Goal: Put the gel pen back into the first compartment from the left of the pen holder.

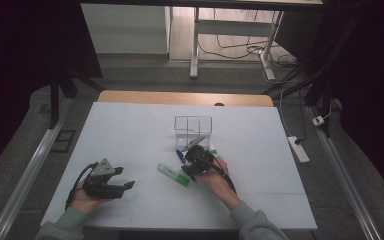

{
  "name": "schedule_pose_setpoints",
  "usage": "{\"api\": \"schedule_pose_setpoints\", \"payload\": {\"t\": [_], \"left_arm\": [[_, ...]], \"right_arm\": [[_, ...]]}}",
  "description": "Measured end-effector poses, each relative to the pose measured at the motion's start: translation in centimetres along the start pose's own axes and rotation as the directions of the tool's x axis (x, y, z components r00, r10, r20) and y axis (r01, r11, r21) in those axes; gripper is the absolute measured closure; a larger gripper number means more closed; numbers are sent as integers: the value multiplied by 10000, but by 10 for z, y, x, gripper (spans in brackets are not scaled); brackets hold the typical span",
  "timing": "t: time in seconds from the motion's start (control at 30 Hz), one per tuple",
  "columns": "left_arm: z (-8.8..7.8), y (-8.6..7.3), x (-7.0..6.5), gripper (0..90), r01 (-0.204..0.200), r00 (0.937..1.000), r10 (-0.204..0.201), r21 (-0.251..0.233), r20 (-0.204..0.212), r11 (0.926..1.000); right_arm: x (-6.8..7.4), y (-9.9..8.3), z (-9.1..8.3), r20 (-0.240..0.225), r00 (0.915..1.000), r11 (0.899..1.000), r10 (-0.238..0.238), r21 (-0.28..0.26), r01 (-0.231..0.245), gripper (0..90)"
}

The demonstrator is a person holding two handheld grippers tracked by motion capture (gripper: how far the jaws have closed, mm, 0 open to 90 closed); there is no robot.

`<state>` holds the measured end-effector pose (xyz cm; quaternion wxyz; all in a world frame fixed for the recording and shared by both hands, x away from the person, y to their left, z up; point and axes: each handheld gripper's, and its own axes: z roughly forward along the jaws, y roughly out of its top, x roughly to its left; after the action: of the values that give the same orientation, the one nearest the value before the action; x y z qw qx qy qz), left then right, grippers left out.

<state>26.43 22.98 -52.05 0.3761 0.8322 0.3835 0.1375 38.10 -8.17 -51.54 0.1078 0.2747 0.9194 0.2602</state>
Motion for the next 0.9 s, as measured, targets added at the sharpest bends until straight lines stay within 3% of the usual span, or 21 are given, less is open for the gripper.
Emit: {"api": "schedule_pose_setpoints", "payload": {"t": [0.2,0.63,0.9], "left_arm": [[0,0,-1,304,-38,10000,38,16,-32,10000],[3,-1,-1,305,-199,9997,201,148,-124,9997],[4,-1,-1,305,-295,9995,298,223,-144,9993]], "right_arm": [[5,3,-1,114,9998,9995,172,279,-175,683],[-1,3,-5,194,9971,9956,741,559,-750,758],[-3,0,-5,166,9976,9966,673,461,-680,792]]}}
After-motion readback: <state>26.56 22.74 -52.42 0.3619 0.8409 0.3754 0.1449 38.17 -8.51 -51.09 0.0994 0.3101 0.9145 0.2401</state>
